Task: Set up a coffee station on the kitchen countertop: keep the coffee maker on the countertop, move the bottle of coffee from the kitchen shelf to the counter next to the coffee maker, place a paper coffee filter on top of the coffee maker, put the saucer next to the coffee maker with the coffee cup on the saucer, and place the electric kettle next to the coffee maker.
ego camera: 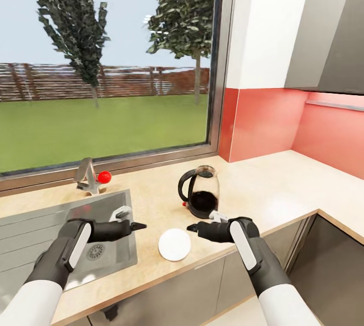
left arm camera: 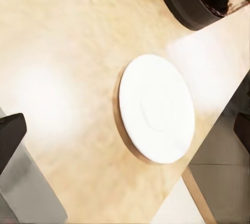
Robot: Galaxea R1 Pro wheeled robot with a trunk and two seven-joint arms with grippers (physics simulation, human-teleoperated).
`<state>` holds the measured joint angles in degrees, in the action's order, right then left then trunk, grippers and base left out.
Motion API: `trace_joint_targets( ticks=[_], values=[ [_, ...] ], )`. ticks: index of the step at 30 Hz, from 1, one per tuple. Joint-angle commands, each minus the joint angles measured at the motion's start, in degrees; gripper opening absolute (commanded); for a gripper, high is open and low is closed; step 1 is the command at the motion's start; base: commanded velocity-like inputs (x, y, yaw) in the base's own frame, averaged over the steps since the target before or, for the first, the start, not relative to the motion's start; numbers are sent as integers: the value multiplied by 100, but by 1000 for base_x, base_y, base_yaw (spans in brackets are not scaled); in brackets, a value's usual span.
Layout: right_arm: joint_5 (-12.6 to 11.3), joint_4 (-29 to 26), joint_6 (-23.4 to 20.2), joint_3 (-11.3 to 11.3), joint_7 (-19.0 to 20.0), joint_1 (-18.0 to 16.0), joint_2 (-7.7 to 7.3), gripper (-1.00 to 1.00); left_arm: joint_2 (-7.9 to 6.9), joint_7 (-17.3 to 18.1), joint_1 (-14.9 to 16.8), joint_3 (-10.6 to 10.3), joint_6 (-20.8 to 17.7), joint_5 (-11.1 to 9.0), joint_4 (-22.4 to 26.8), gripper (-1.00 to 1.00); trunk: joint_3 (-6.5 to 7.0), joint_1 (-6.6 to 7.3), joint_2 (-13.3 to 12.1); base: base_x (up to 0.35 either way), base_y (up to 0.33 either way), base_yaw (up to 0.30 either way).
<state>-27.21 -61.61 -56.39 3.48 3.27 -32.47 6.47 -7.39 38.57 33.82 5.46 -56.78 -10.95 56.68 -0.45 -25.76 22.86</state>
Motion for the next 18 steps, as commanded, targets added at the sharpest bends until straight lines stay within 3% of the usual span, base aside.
trace_joint_targets(
  ticks=[1, 5, 13, 18],
  values=[
    [38, 5, -21, -1, 39, 7, 5, 100, -2, 122, 2, 7, -27, -56, -37, 100, -5, -3, 6, 0, 0, 0],
    [35, 21, -18, 14, 60, 97, 22, 100, -6, 370, 5, 14, -11, -144, -105, 100, -5, -3, 6, 0, 0, 0],
    [32, 43, -13, 29, 75, 175, 47, 100, 14, 432, 52, 24, -8, -167, -129, 100, -5, -3, 6, 0, 0, 0],
    [32, 51, -11, 173, 77, 196, 67, 100, 193, 421, 76, 49, -8, -148, -131, 100, -5, -3, 6, 0, 0, 0]
  ],
)
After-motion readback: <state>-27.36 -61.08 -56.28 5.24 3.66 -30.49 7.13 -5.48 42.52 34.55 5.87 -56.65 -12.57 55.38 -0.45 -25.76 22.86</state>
